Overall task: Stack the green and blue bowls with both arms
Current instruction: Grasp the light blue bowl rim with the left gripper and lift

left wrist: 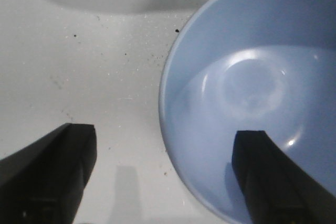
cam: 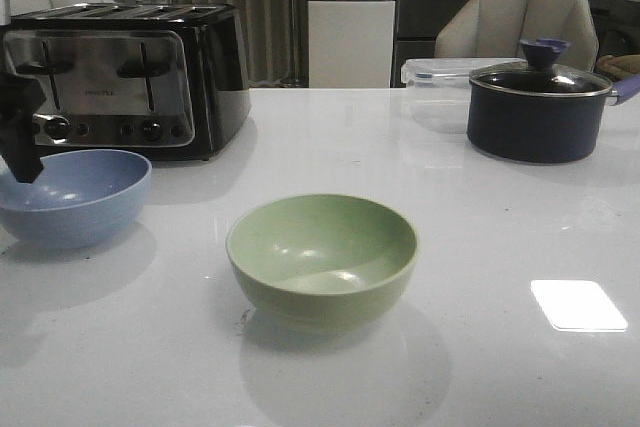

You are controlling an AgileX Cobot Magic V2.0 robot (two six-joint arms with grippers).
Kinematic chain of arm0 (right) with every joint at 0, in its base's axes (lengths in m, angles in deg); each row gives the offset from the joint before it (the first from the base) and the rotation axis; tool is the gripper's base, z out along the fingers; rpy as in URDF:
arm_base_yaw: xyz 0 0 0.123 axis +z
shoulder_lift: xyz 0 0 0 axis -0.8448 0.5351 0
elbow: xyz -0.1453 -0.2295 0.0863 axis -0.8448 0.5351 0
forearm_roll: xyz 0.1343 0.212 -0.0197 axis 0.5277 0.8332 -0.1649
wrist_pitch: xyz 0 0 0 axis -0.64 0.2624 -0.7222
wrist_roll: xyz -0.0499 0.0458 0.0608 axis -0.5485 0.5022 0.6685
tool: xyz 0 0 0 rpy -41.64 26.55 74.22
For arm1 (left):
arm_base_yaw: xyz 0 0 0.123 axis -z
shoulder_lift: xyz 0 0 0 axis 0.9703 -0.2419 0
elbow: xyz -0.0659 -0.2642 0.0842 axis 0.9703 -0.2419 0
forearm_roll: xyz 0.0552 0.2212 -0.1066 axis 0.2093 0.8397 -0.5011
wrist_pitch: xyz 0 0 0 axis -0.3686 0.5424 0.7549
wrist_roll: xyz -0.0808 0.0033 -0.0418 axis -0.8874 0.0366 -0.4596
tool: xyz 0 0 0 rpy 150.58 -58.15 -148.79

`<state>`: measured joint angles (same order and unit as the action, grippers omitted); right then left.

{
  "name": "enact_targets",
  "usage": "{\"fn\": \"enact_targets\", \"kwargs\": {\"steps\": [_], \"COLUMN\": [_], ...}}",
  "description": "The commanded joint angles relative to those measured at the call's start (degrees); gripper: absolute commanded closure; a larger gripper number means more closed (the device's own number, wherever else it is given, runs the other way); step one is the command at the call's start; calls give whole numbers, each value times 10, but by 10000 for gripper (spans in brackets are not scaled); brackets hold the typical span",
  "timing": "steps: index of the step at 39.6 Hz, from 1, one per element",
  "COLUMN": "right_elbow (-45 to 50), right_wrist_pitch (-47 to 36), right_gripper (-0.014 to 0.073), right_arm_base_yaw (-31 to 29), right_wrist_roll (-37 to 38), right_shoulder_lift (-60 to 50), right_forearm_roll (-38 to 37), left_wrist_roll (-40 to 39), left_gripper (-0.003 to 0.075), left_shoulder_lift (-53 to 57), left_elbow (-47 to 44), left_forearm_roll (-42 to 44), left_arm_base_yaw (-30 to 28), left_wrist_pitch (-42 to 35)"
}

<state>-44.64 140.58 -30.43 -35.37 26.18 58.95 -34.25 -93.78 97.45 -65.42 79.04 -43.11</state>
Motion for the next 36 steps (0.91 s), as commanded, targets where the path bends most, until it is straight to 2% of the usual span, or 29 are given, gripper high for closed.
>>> {"fn": "enact_targets", "kwargs": {"steps": [1,7,9,22,29,36], "right_elbow": [-15,-15,-15,-15,-15,-15], "right_wrist_pitch": [-33,-33,-33,-33,-33,-33], "right_gripper": [158,158,158,158,158,158], "right_arm_base_yaw": [0,0,0,0,0,0], "right_wrist_roll": [-6,-6,-6,-6,-6,-6], "right_shoulder_lift": [-1,-1,-1,-1,-1,-1], "right_forearm_roll": [9,9,9,9,9,9], "left_wrist_roll": [-1,-3,-3,-3,-3,-3], "left_gripper": [139,141,164,499,612,622], "left_shoulder_lift": [4,-15,-18,-20,-19,-19], "left_elbow": [25,25,25,31,31,31], "left_forearm_roll": [-11,-13,-17,-22,-22,-22], "left_arm_base_yaw": [3,3,3,3,3,3], "left_wrist_pitch": [-40,-62,-61,-57,-55,-49]}}
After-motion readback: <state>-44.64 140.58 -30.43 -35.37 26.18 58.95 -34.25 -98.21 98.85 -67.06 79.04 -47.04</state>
